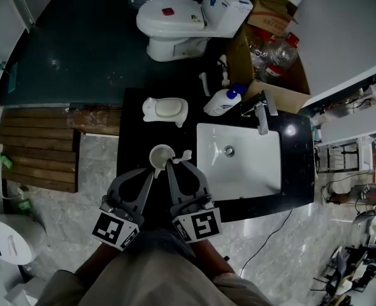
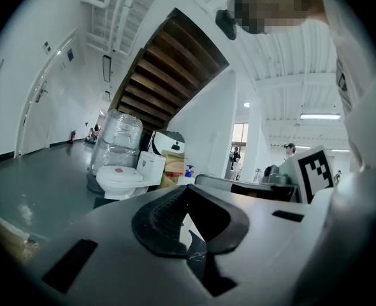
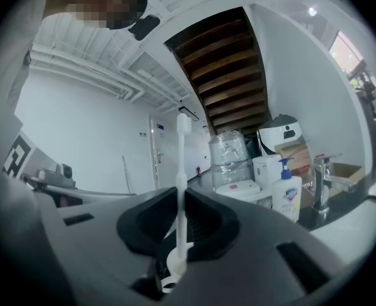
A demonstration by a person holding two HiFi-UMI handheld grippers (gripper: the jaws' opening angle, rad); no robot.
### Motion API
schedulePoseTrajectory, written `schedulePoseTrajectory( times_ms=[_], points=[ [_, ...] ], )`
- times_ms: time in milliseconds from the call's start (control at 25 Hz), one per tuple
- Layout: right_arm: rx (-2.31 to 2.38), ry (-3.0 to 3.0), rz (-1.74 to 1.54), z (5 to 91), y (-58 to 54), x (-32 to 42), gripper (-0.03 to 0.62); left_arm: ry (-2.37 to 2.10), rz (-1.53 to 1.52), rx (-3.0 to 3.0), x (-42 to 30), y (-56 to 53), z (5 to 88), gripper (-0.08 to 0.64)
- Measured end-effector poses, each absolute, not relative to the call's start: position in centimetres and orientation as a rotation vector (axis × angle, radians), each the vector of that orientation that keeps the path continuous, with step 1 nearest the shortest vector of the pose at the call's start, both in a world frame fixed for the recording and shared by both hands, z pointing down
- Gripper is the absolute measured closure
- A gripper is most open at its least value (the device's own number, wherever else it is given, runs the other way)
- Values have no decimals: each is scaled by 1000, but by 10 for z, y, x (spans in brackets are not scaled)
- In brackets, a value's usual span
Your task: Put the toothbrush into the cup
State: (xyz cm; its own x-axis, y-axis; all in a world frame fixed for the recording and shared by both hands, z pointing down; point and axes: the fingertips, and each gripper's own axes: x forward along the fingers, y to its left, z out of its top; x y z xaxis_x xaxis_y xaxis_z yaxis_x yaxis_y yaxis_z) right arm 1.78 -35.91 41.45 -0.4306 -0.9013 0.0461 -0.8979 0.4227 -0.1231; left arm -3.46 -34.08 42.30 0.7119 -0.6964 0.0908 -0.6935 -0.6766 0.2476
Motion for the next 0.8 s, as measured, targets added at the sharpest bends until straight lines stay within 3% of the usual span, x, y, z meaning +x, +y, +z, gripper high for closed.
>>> schedulePoseTrajectory(
  times_ms=[800],
  points=[
    [-1696, 2671, -295, 467, -372, 18, 548, -1136, 6, 2624, -40, -341, 431, 551]
  ],
)
